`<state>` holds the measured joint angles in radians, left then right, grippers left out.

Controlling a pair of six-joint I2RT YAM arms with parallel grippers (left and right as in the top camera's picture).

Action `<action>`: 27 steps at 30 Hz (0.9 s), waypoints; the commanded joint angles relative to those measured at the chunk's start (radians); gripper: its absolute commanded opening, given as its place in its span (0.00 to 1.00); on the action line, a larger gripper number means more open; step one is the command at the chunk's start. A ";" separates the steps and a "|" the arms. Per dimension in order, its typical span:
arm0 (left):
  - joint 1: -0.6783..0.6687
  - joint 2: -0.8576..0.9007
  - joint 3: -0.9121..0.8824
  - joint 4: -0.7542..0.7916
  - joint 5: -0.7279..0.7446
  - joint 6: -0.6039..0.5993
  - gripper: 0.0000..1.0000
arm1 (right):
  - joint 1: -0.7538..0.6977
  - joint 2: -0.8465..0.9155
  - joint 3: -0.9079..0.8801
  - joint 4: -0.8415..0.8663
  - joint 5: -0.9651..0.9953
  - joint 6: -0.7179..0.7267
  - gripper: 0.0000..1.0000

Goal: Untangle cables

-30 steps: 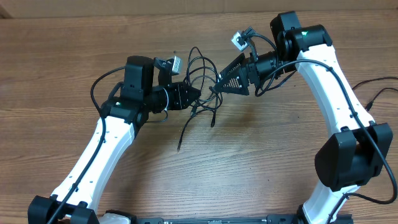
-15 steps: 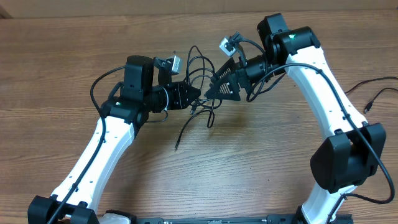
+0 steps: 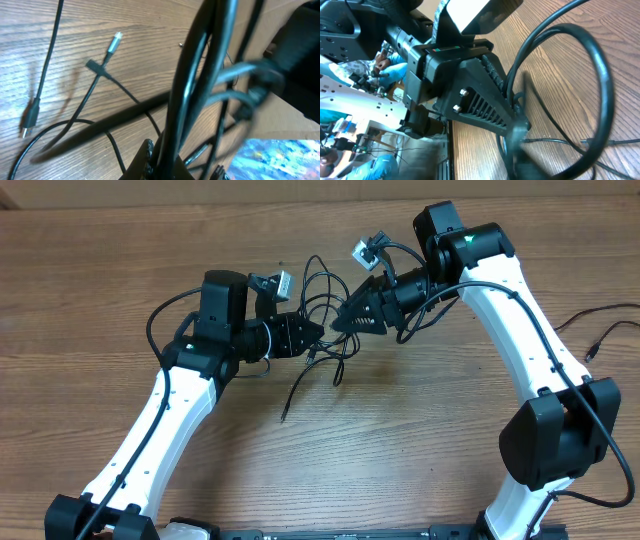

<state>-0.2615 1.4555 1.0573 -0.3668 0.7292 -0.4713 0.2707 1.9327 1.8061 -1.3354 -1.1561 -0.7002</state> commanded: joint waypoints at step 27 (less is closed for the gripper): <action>0.008 0.002 0.018 -0.314 -0.528 -0.512 0.04 | 0.003 -0.040 0.013 -0.005 -0.013 -0.004 0.04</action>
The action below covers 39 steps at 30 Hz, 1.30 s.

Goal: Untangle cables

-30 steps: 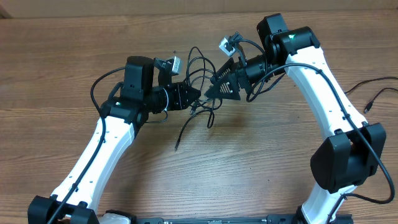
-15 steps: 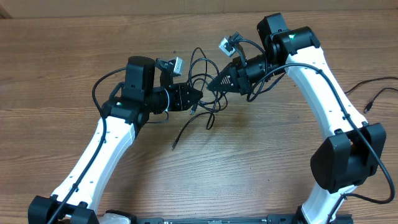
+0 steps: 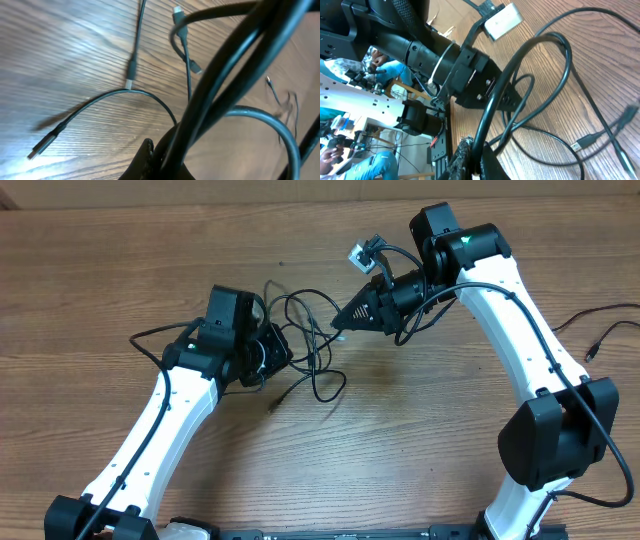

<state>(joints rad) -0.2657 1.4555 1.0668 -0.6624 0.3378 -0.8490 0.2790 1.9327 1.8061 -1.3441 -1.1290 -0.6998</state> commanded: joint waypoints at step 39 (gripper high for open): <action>0.012 0.001 0.010 0.006 0.115 0.495 0.04 | -0.005 -0.040 0.013 0.069 0.199 0.046 0.83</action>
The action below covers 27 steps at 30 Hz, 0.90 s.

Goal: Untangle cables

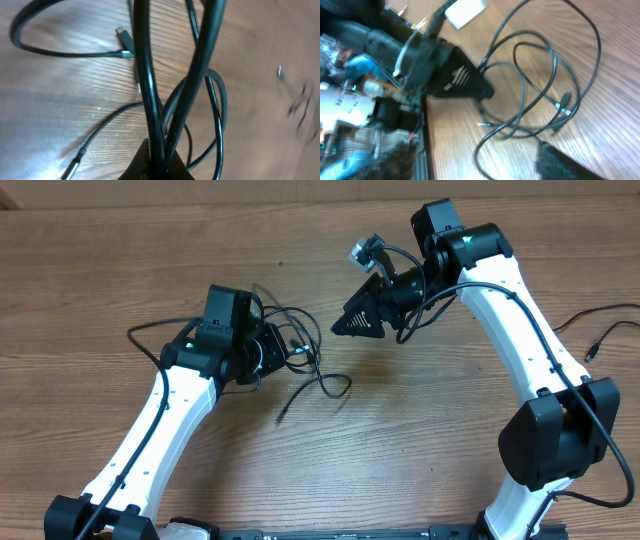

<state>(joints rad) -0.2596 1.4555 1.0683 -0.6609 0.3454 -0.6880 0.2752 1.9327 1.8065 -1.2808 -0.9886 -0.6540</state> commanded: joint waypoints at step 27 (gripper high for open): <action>0.006 -0.115 0.062 0.061 0.310 0.674 0.04 | -0.001 -0.040 0.012 0.082 0.214 0.093 0.52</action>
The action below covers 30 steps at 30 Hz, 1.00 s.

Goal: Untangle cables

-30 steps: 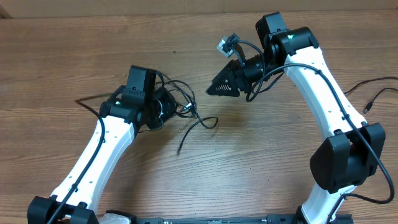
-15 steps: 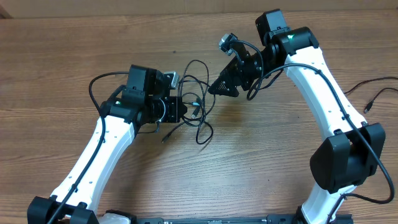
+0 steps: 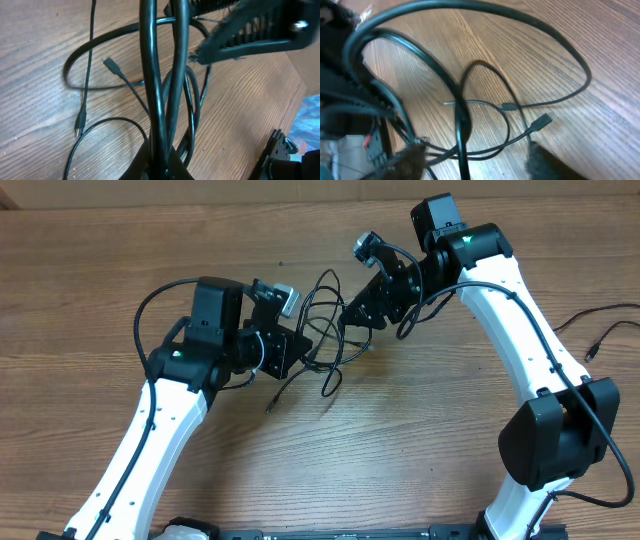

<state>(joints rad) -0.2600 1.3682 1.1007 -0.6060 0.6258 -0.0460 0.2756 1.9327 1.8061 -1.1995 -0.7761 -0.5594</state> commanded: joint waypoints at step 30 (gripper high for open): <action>0.006 -0.027 0.030 -0.071 -0.594 -0.779 0.05 | -0.109 -0.040 0.013 -0.325 -0.629 -0.320 0.04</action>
<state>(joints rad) -0.2600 1.3632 1.1027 -0.6586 0.1890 -0.6037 0.1825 1.9327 1.8061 -1.4914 -1.2957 -0.7464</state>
